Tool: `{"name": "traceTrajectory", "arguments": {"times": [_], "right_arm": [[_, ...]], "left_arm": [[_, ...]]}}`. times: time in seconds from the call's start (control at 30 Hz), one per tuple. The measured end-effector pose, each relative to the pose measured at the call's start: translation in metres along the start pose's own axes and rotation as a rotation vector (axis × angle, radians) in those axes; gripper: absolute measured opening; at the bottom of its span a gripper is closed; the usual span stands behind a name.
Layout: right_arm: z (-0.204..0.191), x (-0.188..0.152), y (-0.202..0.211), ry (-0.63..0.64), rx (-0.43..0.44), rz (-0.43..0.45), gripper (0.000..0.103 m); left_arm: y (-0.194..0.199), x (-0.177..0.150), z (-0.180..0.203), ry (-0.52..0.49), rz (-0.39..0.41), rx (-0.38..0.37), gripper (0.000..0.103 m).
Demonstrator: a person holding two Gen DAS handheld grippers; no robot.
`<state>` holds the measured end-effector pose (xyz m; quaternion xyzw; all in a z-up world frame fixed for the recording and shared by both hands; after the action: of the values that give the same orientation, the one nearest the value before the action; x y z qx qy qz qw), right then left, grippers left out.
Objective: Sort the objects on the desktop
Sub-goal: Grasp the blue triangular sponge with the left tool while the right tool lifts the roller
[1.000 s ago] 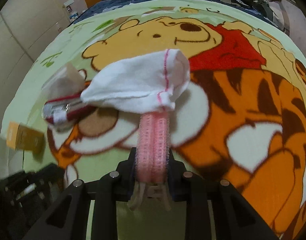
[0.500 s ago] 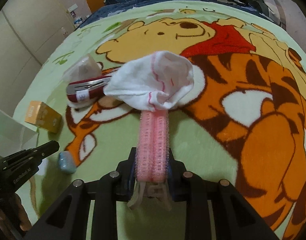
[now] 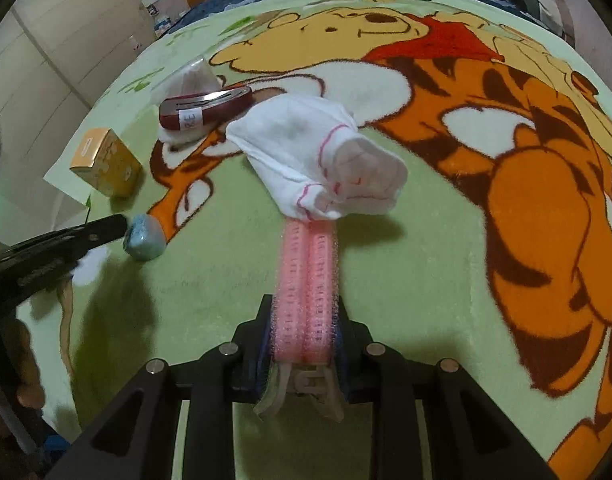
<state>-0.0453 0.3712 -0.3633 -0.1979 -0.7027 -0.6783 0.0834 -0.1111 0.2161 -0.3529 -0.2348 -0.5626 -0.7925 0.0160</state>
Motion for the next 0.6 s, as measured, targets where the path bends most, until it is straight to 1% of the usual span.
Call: {"name": "traceTrajectory", "arguments": {"times": [0.03, 0.07, 0.1, 0.13, 0.23, 0.3, 0.37, 0.4, 0.43, 0.5, 0.6], "right_arm": [[0.0, 0.002, -0.001, 0.001, 0.0, 0.0, 0.027], [0.0, 0.003, -0.002, 0.003, 0.0, -0.001, 0.027], [-0.001, 0.004, -0.003, 0.008, -0.005, 0.004, 0.027], [-0.002, 0.005, -0.003, 0.018, -0.015, 0.009, 0.027], [-0.004, 0.007, -0.007, 0.047, -0.034, 0.008, 0.028], [-0.005, 0.009, -0.011, 0.05, -0.032, 0.003, 0.028], [-0.003, 0.009, -0.012, 0.042, -0.022, 0.002, 0.028], [-0.002, 0.009, -0.013, 0.037, -0.017, 0.001, 0.028], [-0.001, 0.009, -0.012, 0.03, -0.013, 0.004, 0.028], [0.001, 0.008, -0.009, 0.015, -0.004, 0.01, 0.027], [0.004, 0.002, 0.007, -0.014, 0.013, 0.026, 0.027]], "left_arm": [[-0.005, 0.001, 0.001, -0.003, -0.004, 0.014, 0.068], [-0.007, 0.001, -0.001, 0.009, -0.004, 0.006, 0.081], [-0.01, 0.0, -0.002, 0.021, -0.005, -0.001, 0.091], [-0.013, 0.0, -0.003, 0.033, -0.008, -0.008, 0.091], [-0.034, -0.01, -0.008, 0.055, -0.089, -0.016, 0.093], [-0.036, -0.015, -0.007, 0.024, -0.079, 0.008, 0.092], [-0.034, -0.017, -0.007, 0.011, -0.068, 0.018, 0.076], [-0.032, -0.017, -0.007, 0.011, -0.062, 0.017, 0.056], [-0.029, -0.017, -0.007, 0.012, -0.057, 0.016, 0.042], [-0.024, -0.018, -0.008, 0.013, -0.046, 0.015, 0.042], [-0.011, -0.018, -0.008, 0.02, -0.028, 0.011, 0.042]]}}
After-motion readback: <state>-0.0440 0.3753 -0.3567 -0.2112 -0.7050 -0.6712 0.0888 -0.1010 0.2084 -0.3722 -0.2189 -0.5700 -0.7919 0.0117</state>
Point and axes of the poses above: each gripper's, at about its wrist camera, not at the fingertips, and y roughly against the way its jaws point, z to its right, x to its top, the point moved 5 cm from there along -y, roughly the way its jaws point, and after that the axes turned 9 degrees about -x, right-handed, at the moved point
